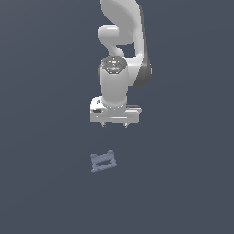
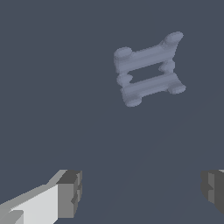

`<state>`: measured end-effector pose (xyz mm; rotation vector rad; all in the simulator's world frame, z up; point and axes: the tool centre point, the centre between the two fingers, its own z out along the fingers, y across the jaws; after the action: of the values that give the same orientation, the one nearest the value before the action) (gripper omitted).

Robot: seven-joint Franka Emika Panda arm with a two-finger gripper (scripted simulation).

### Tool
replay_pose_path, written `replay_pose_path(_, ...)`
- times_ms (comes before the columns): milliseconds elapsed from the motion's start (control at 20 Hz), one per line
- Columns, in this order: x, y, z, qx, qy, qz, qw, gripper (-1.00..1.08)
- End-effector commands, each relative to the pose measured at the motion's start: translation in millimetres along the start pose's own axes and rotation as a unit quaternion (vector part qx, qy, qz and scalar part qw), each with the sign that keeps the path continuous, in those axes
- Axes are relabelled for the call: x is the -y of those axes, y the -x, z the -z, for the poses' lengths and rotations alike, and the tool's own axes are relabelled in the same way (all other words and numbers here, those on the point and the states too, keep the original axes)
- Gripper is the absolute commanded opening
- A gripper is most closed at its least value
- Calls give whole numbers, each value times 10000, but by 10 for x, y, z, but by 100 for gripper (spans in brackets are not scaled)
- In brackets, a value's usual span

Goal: Pick up the object and move it to a goal position.

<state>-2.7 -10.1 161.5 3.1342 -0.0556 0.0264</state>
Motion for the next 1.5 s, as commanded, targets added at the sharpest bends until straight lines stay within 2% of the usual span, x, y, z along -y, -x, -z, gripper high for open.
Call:
replay_pose_path(0,0,0,0,0,0,0,10000,100)
replay_pose_path(400,-51,-70,178,-87,116,29,9999,100)
replay_pose_path(850,-57,-88,163,-82,107,-63,9999,100)
replay_pose_path(1200,-93,-184,103,-66,80,-521,9986,100)
replay_pose_path(1450,-137,-295,28,-46,52,-1063,9943,100)
